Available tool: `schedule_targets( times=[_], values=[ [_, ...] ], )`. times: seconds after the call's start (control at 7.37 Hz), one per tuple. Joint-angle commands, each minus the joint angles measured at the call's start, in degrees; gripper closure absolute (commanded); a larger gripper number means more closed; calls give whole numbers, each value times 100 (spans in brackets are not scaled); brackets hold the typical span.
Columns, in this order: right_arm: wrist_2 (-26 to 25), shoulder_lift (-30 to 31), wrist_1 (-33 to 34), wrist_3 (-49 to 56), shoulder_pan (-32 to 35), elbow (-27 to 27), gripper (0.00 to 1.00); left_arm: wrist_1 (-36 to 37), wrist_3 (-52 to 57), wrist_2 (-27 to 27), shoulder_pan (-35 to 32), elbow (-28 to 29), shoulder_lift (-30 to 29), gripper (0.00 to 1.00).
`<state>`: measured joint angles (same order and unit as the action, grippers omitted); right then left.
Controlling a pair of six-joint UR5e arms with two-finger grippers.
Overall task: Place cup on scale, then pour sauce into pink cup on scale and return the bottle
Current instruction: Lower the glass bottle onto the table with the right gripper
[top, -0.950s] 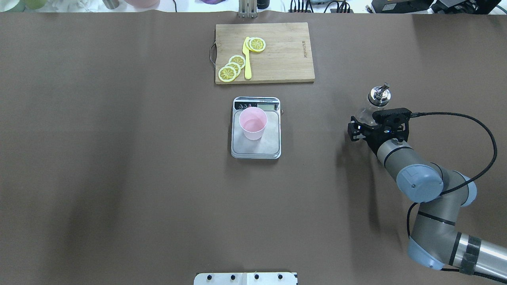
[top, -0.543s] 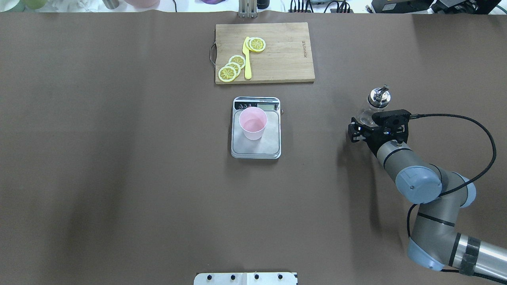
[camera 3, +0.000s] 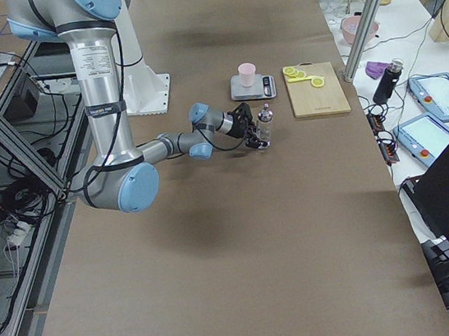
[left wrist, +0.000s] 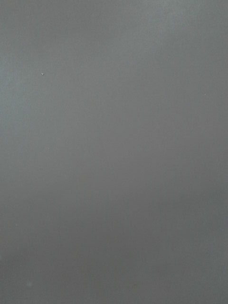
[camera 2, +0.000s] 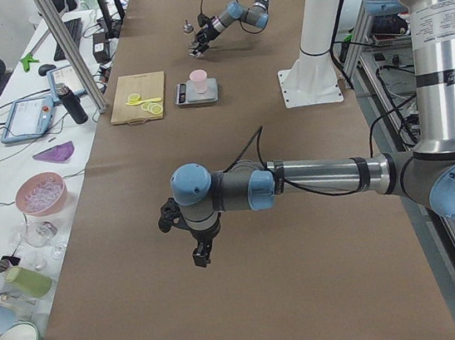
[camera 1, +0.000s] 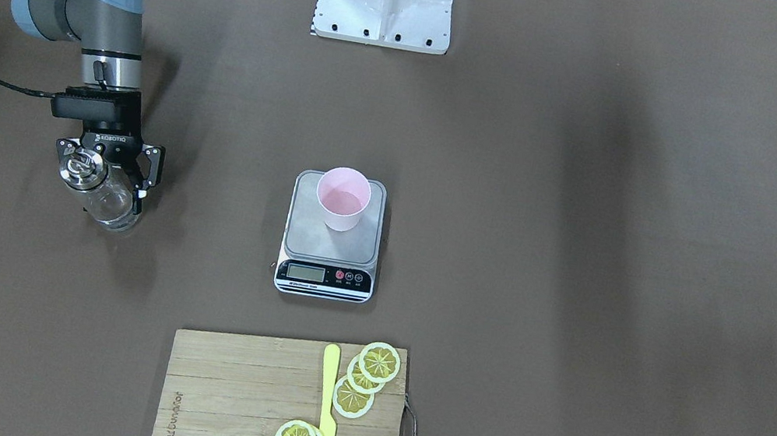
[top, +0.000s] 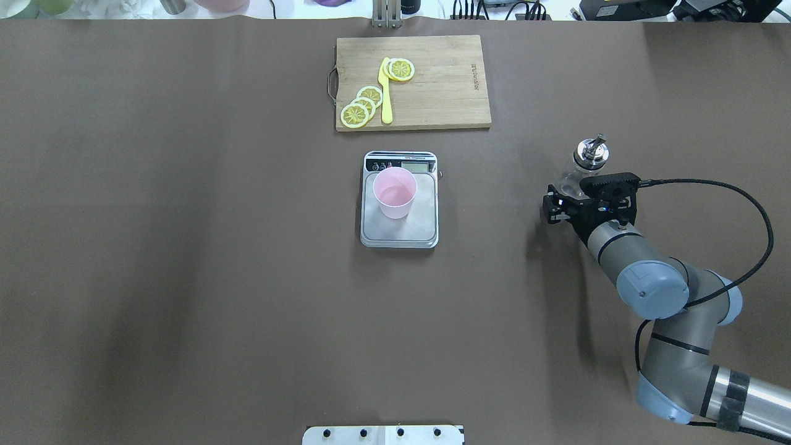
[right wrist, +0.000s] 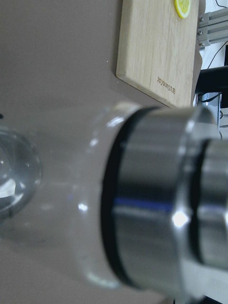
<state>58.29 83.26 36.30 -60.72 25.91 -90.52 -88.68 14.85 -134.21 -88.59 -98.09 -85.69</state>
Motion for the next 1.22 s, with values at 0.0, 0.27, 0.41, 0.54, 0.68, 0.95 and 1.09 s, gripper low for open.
schedule_targets(
  times=[0.0, 0.27, 0.41, 0.54, 0.68, 0.95, 1.09],
  values=[
    [7, -47, 0, 7, -7, 16, 100, 0, -9, 0, 0, 0, -9, 2],
    [-2, -65, 9, 7, -7, 16, 27, 0, -9, 0, 0, 0, -17, 2],
    [7, -65, 9, 16, -7, 16, 1, 0, -9, 0, 9, 0, -18, 2],
    [7, -65, 9, 33, -7, 16, 0, 0, -9, 0, 9, 0, -18, 2],
    [7, -65, 9, 25, 2, 8, 0, 0, -9, 0, 9, 9, -18, 2],
    [7, -47, 9, 25, -7, -45, 0, 0, -9, 0, 9, 18, -18, 2],
    [-2, -30, 0, 7, -15, -97, 0, 0, -17, 0, 9, 18, -18, 2]
  ],
)
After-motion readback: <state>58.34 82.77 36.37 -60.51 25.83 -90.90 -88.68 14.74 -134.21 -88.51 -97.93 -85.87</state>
